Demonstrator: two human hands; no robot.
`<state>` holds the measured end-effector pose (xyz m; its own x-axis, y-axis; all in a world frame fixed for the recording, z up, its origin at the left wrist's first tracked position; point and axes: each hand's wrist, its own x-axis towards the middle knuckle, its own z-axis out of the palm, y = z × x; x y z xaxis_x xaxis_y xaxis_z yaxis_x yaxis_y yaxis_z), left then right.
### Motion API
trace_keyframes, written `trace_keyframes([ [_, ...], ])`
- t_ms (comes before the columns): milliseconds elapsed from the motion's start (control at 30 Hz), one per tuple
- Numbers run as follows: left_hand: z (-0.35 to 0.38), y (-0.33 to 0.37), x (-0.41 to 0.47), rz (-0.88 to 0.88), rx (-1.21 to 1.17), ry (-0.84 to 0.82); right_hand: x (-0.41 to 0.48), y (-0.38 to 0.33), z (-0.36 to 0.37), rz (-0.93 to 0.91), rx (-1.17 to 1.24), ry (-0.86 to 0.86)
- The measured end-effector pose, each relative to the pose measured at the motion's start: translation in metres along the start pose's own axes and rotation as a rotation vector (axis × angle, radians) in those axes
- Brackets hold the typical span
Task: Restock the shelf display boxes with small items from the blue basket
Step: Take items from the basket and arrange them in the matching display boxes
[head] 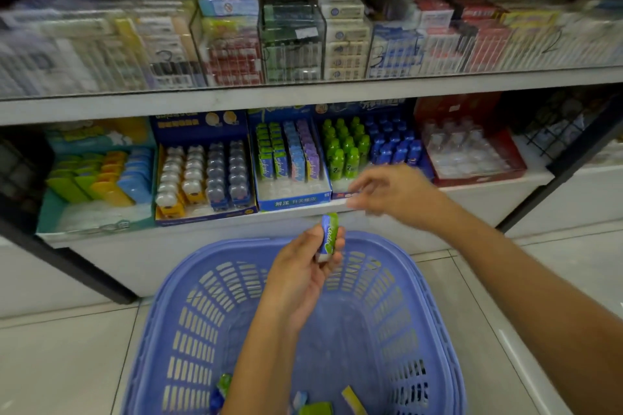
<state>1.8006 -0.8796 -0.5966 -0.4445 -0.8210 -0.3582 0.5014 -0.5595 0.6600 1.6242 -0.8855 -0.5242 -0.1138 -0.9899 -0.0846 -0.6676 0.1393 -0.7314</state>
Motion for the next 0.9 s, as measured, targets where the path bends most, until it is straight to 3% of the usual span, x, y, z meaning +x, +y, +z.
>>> trace_keyframes([
  [133, -0.006, 0.007, -0.007, 0.415, 0.471, 0.151, -0.018, -0.026, 0.042, 0.179, 0.48, -0.08],
  [300, -0.018, 0.023, -0.013, 0.669, 0.697, 0.26, -0.006, -0.046, 0.062, 0.154, 0.624, 0.007],
  [367, -0.027, 0.03, -0.009, 0.684, 0.796, 0.257, 0.004, -0.051, 0.062, 0.083, 0.544, 0.087],
  [467, -0.045, 0.04, 0.007, 0.698, 1.222, 0.22, 0.025, -0.054, 0.055, -0.095, 0.239, 0.271],
  [600, -0.064, 0.039, 0.028, 0.652, 1.583, 0.066, 0.061, -0.059, 0.059, -0.276, -0.062, 0.345],
  [900, -0.079, 0.031, 0.035, 0.695, 1.507, 0.029, 0.1, -0.052, 0.065, -0.237, -0.206, 0.183],
])
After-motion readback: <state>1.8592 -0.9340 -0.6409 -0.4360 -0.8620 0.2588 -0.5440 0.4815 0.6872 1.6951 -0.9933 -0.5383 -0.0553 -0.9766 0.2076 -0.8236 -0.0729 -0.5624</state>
